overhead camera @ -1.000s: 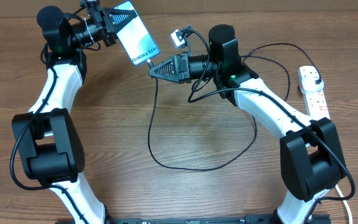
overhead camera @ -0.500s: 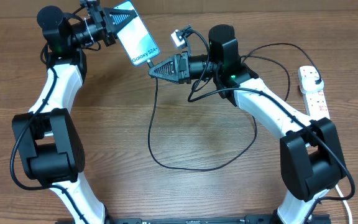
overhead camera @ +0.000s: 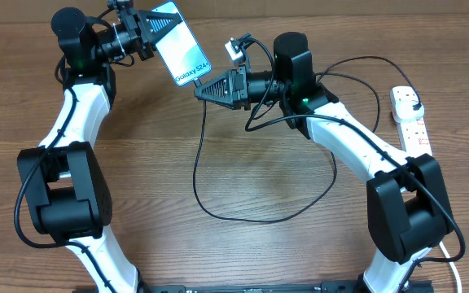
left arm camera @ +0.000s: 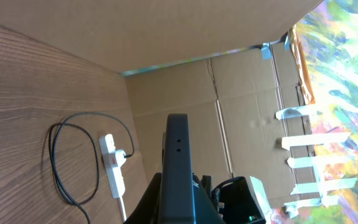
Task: Plug charger to phone and switch on socket
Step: 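Push the connector into the phone's bottom port with the right gripper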
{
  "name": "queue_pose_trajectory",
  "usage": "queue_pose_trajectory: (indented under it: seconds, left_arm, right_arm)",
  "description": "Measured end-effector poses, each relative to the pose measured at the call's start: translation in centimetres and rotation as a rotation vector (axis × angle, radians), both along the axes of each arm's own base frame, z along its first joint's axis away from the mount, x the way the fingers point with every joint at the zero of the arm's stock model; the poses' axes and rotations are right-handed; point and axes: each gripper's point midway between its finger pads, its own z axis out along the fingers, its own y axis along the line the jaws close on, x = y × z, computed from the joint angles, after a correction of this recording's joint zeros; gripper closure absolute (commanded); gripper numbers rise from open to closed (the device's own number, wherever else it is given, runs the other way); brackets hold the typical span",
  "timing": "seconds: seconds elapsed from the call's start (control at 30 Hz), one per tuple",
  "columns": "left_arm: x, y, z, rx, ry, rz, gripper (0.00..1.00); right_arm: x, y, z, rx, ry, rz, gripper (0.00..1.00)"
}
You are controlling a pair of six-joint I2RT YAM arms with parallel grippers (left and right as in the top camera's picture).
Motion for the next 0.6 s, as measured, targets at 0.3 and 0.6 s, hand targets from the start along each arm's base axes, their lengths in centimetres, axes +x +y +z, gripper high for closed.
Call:
queue_pose_trajectory:
  seconds: [0.3, 0.6]
  left_arm:
    - [-0.48, -0.19, -0.02, 0.009, -0.014, -0.030, 0.96]
    - [-0.75, -0.71, 0.23, 0.016, -0.037, -0.050, 0.96]
  right_arm:
    - [-0.39, 0.15, 0.06, 0.004, -0.001, 0.019, 0.96]
    - [-0.63, 0.23, 0.11, 0.009, -0.008, 0.030, 0.96]
